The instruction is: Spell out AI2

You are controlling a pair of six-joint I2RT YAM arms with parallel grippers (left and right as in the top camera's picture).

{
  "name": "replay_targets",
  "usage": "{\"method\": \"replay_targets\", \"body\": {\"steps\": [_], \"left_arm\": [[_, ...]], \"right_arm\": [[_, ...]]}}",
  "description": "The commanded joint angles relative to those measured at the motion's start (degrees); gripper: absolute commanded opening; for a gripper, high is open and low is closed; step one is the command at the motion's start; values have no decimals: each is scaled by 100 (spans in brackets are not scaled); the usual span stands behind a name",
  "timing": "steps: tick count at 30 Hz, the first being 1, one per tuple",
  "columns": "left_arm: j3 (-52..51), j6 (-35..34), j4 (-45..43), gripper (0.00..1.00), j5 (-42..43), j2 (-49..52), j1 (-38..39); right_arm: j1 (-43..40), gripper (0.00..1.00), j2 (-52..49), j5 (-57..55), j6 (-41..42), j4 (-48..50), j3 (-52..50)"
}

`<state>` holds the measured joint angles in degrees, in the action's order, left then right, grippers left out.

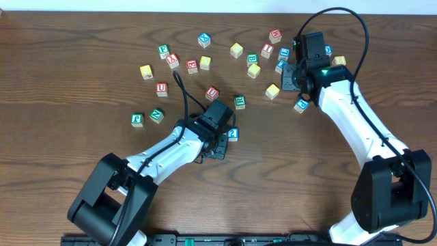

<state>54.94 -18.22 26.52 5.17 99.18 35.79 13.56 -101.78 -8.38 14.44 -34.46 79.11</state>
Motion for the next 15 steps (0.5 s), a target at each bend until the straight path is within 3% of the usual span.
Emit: {"method": "replay_targets", "body": {"steps": [1,15], "left_arm": [[-61,13,-9,7,-138,28,-15],[-61,72,-98,7,-181,28,-15]], "right_arm": [[4,1,101,17,-15,11,103],[4,1,101,15,-15,13,103]]}}
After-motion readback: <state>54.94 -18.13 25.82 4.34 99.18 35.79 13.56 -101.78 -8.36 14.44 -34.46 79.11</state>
